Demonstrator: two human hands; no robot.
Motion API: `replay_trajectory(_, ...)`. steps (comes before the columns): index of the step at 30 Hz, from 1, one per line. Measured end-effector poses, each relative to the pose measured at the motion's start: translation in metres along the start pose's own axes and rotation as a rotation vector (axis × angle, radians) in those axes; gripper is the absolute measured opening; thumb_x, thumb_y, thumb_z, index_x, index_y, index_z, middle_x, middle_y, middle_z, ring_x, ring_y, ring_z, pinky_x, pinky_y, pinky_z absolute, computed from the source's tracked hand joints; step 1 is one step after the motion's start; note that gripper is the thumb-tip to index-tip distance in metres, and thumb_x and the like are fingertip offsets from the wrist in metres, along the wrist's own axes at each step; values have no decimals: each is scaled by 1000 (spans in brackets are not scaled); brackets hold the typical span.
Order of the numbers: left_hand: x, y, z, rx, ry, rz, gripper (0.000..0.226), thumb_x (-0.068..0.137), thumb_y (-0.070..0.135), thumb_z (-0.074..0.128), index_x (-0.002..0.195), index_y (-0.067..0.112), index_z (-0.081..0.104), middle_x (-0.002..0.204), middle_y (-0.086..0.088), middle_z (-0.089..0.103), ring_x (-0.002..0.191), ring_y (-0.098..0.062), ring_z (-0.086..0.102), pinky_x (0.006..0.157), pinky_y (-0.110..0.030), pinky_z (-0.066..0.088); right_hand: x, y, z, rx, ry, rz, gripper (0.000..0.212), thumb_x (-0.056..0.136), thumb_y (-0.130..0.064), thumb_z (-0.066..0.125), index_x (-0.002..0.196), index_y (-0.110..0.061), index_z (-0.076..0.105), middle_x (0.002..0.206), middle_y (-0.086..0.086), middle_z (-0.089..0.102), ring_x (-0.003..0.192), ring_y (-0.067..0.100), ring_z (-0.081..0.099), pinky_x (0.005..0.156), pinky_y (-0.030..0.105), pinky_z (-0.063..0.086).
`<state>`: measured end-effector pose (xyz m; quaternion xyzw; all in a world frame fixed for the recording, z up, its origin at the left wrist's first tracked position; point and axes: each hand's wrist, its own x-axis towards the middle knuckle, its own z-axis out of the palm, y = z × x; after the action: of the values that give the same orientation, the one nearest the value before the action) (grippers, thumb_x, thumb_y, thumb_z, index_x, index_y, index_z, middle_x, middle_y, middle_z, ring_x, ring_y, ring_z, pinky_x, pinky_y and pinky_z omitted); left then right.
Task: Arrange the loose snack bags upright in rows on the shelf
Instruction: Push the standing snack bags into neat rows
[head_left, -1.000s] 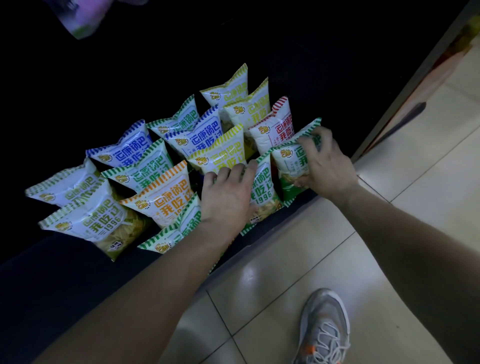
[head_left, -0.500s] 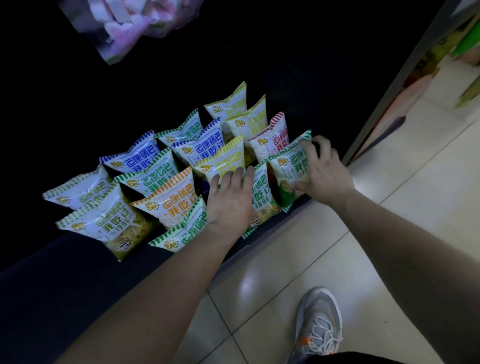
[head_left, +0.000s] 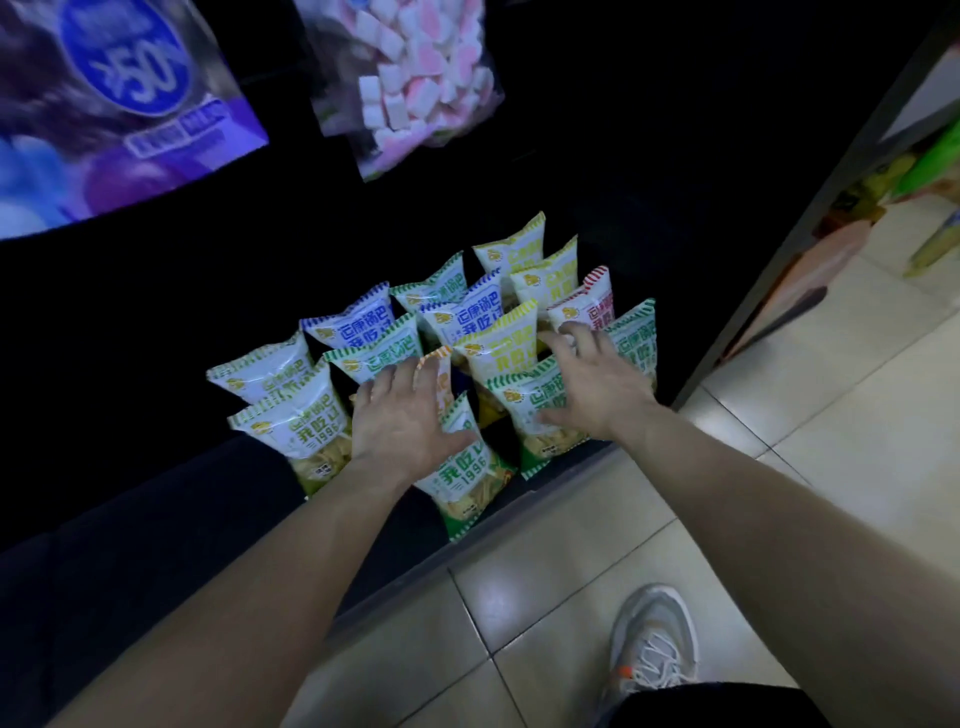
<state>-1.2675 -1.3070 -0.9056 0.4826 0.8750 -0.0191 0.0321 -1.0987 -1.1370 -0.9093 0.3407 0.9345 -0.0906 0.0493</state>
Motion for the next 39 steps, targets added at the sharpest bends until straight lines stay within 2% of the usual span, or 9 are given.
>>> replay_trajectory(4,-10,-21,6,-13,-159,-38,124,62,87,57,156,29,-1,165,-3,1,150,-31,3,121,-51,9,2,-26,15,-50,-130,-17,115,70,-52,82,153,-33,4,158,1,4,144,34,10,107,54,39)
replay_trajectory(8,-13,-26,21,59,-272,12,129,60,84,64,154,35,-9,164,-1,-15,149,-35,-14,120,-55,2,4,-33,27,-139,-142,9,111,72,-33,85,151,-32,8,157,7,5,144,36,8,101,49,43)
replay_trajectory(13,-10,-20,40,85,-216,58,112,69,74,67,153,43,-1,162,-8,-20,145,-44,-22,119,-58,-1,10,-28,39,-248,-69,-10,103,72,-10,81,148,-30,15,153,10,18,143,37,14,102,49,41)
replay_trajectory(19,1,-17,45,115,-160,109,103,75,64,71,152,43,6,161,-10,-14,145,-46,-17,118,-61,1,16,-17,45,-273,25,1,90,74,-19,81,142,-28,23,148,9,28,137,36,24,106,51,36)
replay_trajectory(26,3,-6,44,160,-174,108,103,77,57,72,153,39,4,161,-13,-15,145,-46,-17,118,-60,-2,16,-12,48,-258,58,0,95,70,-20,84,142,-28,23,147,9,29,134,35,26,107,50,35)
replay_trajectory(32,-1,-5,36,140,-207,99,113,74,58,74,153,32,-3,162,-11,-14,147,-41,-17,119,-59,-2,9,-16,38,-242,30,-12,98,73,-30,84,147,-26,20,150,10,25,138,36,23,110,50,32)
replay_trajectory(39,-10,-6,3,49,-198,67,106,80,67,61,156,27,-1,164,-8,-6,150,-33,-10,120,-55,0,-10,-26,12,-120,60,40,82,86,-45,66,150,-22,21,147,10,29,135,34,27,108,49,36)
